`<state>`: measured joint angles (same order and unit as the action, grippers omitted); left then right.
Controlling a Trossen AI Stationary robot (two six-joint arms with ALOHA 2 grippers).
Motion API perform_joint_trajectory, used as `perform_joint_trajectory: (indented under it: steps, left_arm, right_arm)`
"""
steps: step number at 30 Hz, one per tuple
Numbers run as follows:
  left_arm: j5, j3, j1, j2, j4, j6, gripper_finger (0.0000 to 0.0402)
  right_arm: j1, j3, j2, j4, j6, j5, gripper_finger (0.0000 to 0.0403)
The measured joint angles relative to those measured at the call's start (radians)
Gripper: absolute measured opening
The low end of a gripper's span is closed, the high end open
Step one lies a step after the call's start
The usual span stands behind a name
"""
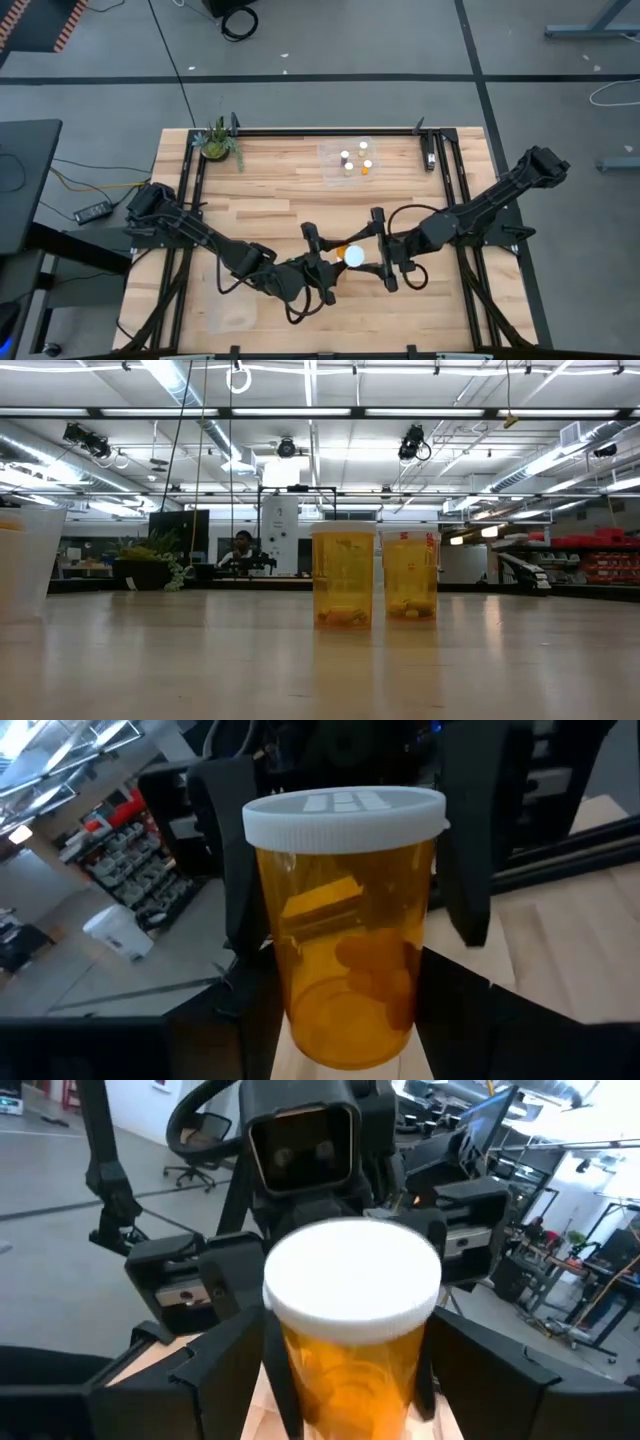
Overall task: Pick and place medicine bottles into bin by pill shape (circle, oval)
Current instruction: Put the big orange pill bottle into the bottom transparent bin
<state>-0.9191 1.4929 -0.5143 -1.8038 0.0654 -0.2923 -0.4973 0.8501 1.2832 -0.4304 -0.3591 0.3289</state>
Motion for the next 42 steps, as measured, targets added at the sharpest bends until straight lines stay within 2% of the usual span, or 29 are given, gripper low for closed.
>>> perform_joint_trajectory:
  steps: [6, 12, 16, 23, 27, 30, 33, 38, 42]
  left_arm:
    - [0.003, 0.000, 0.008, 0.000, 0.006, 0.018, 0.0205]
    - [0.001, 0.000, 0.008, 0.000, 0.006, 0.018, 0.0196]
    - [-0.004, 0.000, 0.008, 0.000, 0.004, 0.018, 0.0205]
    - [-0.001, 0.000, 0.005, 0.001, 0.000, -0.009, 0.0227]
    - [0.000, 0.000, -0.023, 0.027, -0.070, 0.008, 0.0244]
    - [0.001, 0.001, -0.051, 0.057, -0.183, 0.119, 0.0251]
    - [0.013, 0.001, -0.076, 0.073, -0.363, 0.275, 0.0249]
    - [0.138, 0.001, -0.085, 0.076, -0.598, 0.510, 0.0236]
    - [0.235, 0.000, -0.084, 0.072, -0.684, 0.613, 0.0227]
  right_arm:
    - [0.005, 0.000, -0.002, -0.013, -0.001, -0.038, 0.0261]
    - [0.026, 0.000, -0.002, -0.012, -0.004, -0.047, 0.0219]
    - [0.044, 0.000, -0.002, -0.007, 0.003, -0.052, 0.0195]
    - [0.050, 0.000, -0.002, -0.003, 0.008, -0.054, 0.0193]
    - [0.050, 0.000, -0.019, 0.036, 0.022, -0.053, 0.0193]
    - [0.050, 0.000, -0.049, 0.114, 0.065, -0.049, 0.0193]
    - [0.051, 0.000, -0.071, 0.202, 0.126, -0.046, 0.0193]
    - [0.051, -0.074, -0.067, 0.248, 0.239, -0.050, 0.0193]
    - [0.050, -0.193, -0.082, 0.221, 0.320, -0.022, 0.0193]
